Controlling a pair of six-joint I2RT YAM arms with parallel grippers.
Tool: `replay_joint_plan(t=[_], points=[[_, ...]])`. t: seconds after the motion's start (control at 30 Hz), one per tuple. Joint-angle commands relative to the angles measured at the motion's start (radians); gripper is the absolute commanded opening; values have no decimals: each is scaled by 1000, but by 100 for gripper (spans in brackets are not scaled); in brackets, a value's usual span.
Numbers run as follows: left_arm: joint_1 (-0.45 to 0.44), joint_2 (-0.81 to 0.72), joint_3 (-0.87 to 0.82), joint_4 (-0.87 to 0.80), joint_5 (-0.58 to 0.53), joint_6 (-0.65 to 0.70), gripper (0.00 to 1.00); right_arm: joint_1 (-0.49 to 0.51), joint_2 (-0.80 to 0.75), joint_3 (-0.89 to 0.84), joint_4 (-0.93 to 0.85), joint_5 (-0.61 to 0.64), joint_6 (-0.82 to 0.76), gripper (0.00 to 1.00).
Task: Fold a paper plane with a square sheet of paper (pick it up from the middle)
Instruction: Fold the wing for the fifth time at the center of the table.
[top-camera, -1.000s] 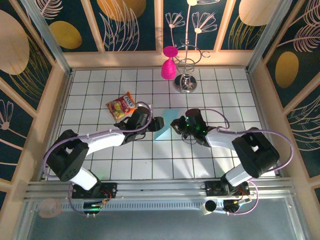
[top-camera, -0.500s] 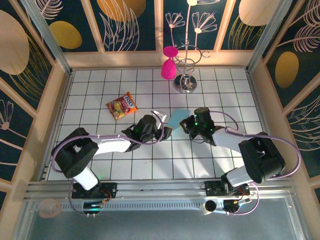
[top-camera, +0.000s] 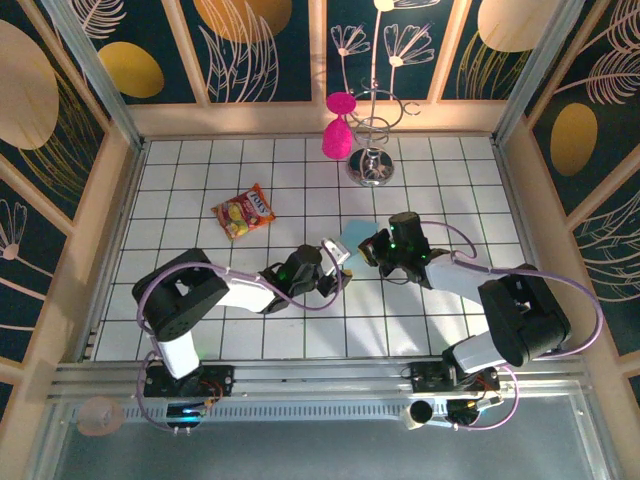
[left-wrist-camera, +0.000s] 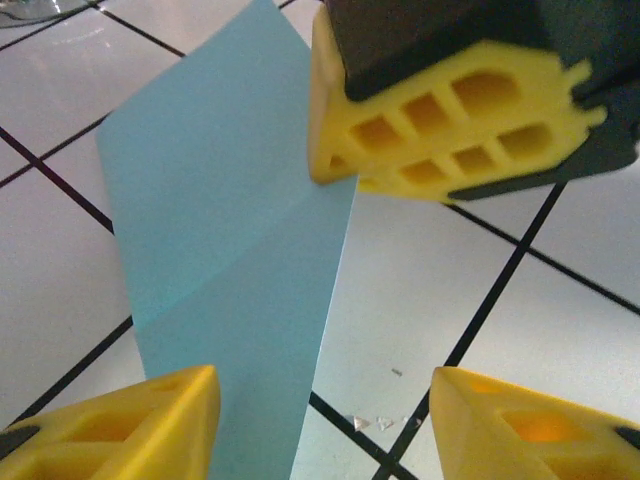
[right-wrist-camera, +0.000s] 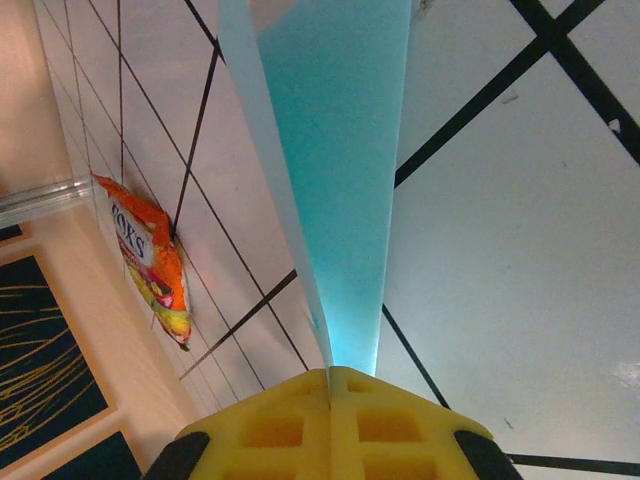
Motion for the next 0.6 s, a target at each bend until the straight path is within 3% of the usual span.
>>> replay_joint_plan(t=[0.0, 0.57], points=[[-3, 30, -10, 87, -4, 40, 54, -8, -6, 29, -38, -14, 15, 0], [-4, 84, -4, 121, 10, 36, 31, -1, 32, 57, -72, -44, 10, 0]])
